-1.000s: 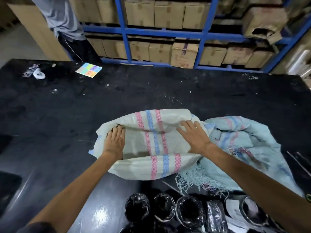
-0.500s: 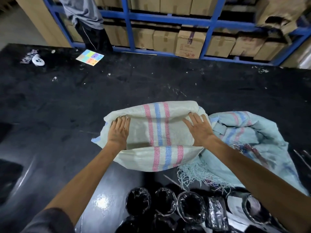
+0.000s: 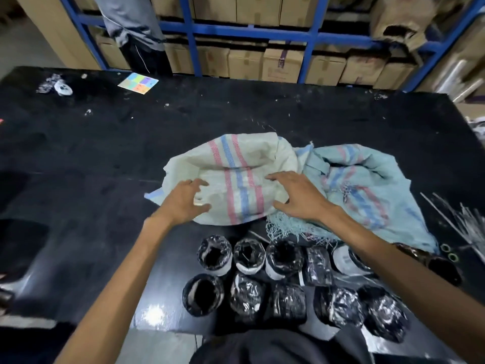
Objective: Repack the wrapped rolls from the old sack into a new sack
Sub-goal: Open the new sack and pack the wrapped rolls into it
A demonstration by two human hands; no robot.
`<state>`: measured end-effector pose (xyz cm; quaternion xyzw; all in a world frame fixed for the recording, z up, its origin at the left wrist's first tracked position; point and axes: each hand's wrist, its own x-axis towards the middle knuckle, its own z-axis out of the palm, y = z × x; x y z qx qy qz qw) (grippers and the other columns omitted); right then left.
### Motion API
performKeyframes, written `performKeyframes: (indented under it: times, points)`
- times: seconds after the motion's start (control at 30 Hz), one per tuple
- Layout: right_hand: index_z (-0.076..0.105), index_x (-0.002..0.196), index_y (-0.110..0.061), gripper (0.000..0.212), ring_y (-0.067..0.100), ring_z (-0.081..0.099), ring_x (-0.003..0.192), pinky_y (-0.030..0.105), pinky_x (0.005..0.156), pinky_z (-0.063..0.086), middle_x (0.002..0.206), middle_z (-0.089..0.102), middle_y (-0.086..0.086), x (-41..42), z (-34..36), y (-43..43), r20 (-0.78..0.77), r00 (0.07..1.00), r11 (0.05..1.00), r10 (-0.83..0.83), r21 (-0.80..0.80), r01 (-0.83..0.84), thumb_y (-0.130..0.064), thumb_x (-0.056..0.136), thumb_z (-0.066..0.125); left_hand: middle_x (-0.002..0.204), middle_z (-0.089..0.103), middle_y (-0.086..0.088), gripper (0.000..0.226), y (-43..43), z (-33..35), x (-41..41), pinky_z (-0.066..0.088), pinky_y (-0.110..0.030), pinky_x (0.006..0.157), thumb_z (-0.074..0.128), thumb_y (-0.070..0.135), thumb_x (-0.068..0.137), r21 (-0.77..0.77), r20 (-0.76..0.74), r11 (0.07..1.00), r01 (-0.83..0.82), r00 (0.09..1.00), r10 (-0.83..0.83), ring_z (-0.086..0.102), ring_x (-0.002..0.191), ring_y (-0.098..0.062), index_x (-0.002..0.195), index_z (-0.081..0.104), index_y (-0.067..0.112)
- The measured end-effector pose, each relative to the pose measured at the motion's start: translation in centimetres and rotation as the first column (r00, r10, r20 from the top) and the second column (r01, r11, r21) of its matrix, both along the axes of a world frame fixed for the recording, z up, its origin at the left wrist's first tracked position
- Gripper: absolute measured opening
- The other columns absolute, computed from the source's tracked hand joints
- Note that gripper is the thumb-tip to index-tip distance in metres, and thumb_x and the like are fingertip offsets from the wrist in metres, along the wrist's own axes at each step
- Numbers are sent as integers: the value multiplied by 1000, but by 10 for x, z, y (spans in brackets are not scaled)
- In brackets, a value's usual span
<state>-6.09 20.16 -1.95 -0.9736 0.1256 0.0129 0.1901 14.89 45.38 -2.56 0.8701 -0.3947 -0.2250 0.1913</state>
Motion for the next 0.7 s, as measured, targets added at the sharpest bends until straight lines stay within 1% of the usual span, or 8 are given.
performKeyframes:
  times: [0.07, 0.13, 0.23, 0.33, 0.4, 0.5, 0.63, 0.7]
  points:
    - [27, 153, -29, 92, 21, 37, 141, 49, 118, 30, 156, 39, 0, -26, 2, 20, -152, 987, 996, 50, 81, -38, -60, 78, 68, 122, 54, -4, 77, 26, 0, -23, 48, -38, 100, 84, 40, 76, 79, -143, 997, 22, 990, -11, 54, 116, -22, 141, 44, 26]
    - [12, 157, -30, 116, 24, 23, 149, 51, 122, 20, 164, 22, 2, -48, -7, 37, -358, 930, 993, 82, 108, -46, -69, 67, 75, 128, 50, -4, 100, 47, -9, -41, 46, -41, 105, 91, 40, 65, 192, -293, 979, 61, 956, -2, 51, 121, -22, 146, 35, 27]
    - [-4, 155, -36, 142, 32, 14, 151, 56, 122, 16, 165, 9, 9, -73, -30, 59, -514, 856, 998, 59, 43, -44, -64, 50, 88, 144, 45, -7, 123, 62, -32, -61, 40, -42, 111, 97, 37, 50, 270, -317, 958, 94, 948, -4, 43, 135, -23, 150, 27, 24]
    - [1, 153, -38, 136, 37, 36, 141, 52, 117, 27, 158, 21, 15, -90, -51, 77, -486, 873, 999, -30, -39, 13, -39, 55, 96, 149, 45, -6, 121, 64, -50, -80, 36, -33, 112, 97, 25, 52, 232, -316, 971, 61, 949, 16, 42, 137, -23, 151, 27, 21]
    - [10, 151, -38, 127, 33, 45, 134, 48, 110, 36, 154, 28, 11, -97, -59, 83, -400, 912, 996, -86, 1, 94, -28, 58, 96, 148, 45, -3, 118, 62, -54, -84, 34, -31, 112, 97, 20, 54, 182, -370, 983, 23, 928, 47, 41, 138, -22, 151, 29, 20]
    - [17, 147, -36, 121, 26, 48, 130, 42, 104, 43, 149, 36, 4, -103, -63, 83, -317, 939, 982, -132, 86, 167, -26, 56, 96, 149, 45, -1, 114, 58, -56, -77, 34, -31, 112, 96, 22, 56, 181, -411, 983, 12, 909, 65, 40, 139, -21, 150, 32, 22]
    - [23, 146, -31, 114, 26, 48, 130, 40, 106, 43, 148, 38, 5, -107, -70, 83, -303, 939, 971, -164, 116, 208, -27, 58, 96, 159, 33, -2, 93, 53, -59, -74, 29, -29, 111, 79, 24, 80, 195, -450, 981, 11, 889, 80, 35, 142, -20, 156, 26, 21]
    - [24, 143, -34, 112, 25, 51, 124, 41, 101, 47, 143, 43, 5, -107, -75, 85, -304, 935, 959, -185, 150, 239, -25, 58, 95, 156, 35, -1, 86, 51, -63, -79, 31, -29, 110, 75, 22, 84, 190, -472, 982, 0, 877, 91, 39, 137, -19, 155, 26, 21]
